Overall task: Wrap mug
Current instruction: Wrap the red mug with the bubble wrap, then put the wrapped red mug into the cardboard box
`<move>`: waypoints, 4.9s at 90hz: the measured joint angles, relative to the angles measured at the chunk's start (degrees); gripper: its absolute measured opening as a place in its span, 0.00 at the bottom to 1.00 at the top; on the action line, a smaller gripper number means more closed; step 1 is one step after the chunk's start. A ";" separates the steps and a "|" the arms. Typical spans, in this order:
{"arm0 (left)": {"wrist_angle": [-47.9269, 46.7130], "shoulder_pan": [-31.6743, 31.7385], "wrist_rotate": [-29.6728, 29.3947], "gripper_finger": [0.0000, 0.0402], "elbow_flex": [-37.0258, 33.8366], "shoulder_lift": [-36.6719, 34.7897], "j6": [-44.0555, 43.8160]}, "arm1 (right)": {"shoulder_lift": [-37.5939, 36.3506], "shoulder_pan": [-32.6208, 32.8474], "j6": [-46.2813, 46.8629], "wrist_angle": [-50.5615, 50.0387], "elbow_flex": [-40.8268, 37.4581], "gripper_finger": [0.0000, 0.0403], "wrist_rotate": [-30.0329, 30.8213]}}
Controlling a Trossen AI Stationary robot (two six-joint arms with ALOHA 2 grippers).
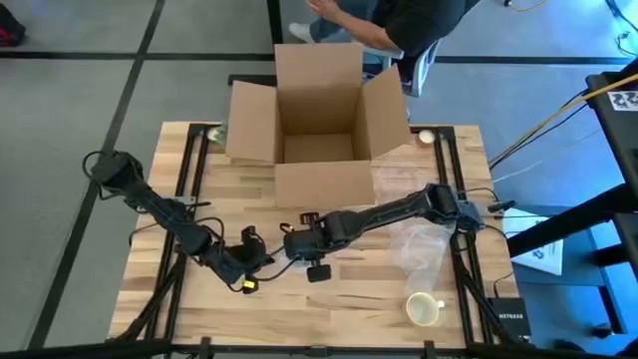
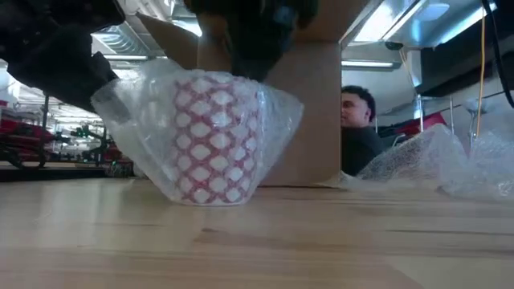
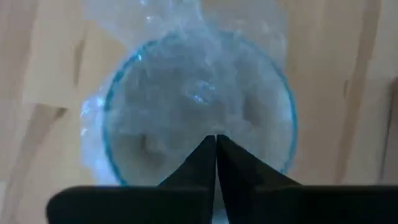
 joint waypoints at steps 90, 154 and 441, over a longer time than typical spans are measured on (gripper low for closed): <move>1.21 -0.11 -0.37 0.00 0.00 0.70 0.70 | 3.00 -0.49 3.61 -12.24 18.16 0.00 -0.75; 1.31 0.00 -0.37 0.00 0.00 0.70 1.31 | 3.20 -0.62 5.99 -0.35 6.29 0.00 -1.82; 1.03 -1.25 -0.46 0.00 0.00 0.68 2.21 | -13.32 -18.19 -3.76 0.29 21.76 0.06 16.57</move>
